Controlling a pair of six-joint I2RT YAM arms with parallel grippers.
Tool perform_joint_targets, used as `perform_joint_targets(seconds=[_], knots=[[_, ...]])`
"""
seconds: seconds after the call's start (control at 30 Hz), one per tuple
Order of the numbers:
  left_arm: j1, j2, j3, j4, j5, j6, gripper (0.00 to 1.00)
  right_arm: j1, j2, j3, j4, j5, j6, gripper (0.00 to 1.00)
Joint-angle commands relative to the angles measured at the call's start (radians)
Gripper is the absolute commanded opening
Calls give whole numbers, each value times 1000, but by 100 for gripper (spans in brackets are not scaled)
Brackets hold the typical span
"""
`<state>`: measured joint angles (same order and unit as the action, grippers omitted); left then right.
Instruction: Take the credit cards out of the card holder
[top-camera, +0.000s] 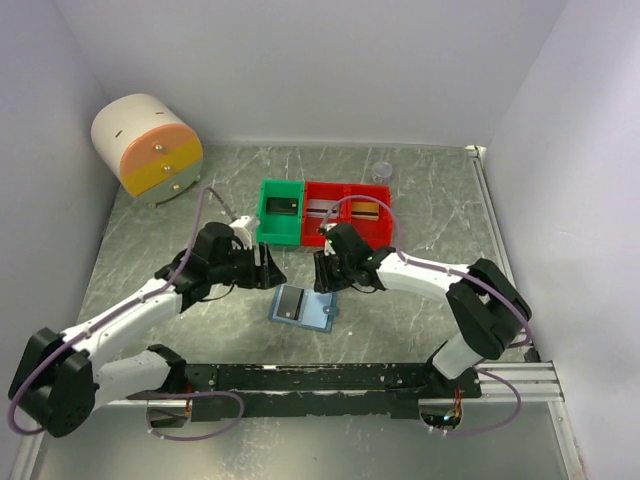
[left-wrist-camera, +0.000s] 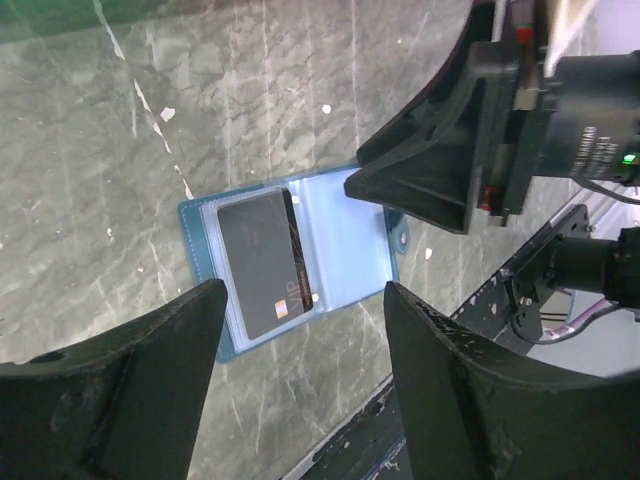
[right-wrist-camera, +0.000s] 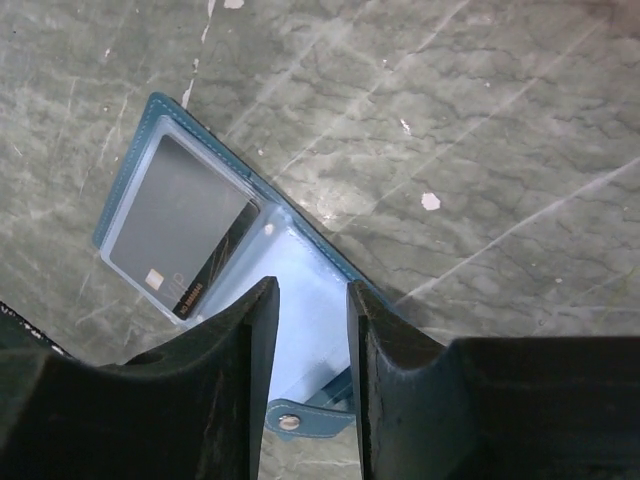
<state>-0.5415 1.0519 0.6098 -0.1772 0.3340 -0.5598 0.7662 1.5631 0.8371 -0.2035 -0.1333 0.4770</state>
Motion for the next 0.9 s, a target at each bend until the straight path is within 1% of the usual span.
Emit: perform_joint_targets(seconds=[0.0, 0.1, 0.17, 0.23, 0.33, 0.47, 0.57, 0.6, 0.67, 0.8, 0.87], knots=[[-64, 89, -16, 117, -63, -61, 72, -19, -38, -27, 22, -76, -19, 34], [-109, 152, -26, 148, -84, -69, 66, -22, -49, -45, 90, -161, 7, 34], [-130, 190, -37, 153, -121, -61, 61, -21, -42, -61, 154, -209, 64, 34], [-132, 219, -55, 164, -143, -65, 57, -19, -19, -75, 218, -197, 169, 33], [-131, 243, -86, 230, -130, -94, 57, -2, -5, -146, 345, -191, 311, 30], [-140, 275, -93, 271, -104, -107, 53, 17, 3, -236, 497, -196, 418, 29], [-146, 294, -100, 278, -105, -104, 44, 29, 71, -285, 634, -242, 466, 28], [-149, 295, -107, 283, -106, -104, 40, 30, 102, -299, 675, -240, 481, 25], [-158, 292, -117, 283, -114, -101, 37, 30, 148, -313, 687, -199, 503, 21], [-169, 293, -120, 238, -132, -91, 27, 24, 160, -301, 644, -133, 490, 20], [-178, 278, -127, 220, -144, -90, 25, 24, 153, -290, 631, -125, 478, 20]])
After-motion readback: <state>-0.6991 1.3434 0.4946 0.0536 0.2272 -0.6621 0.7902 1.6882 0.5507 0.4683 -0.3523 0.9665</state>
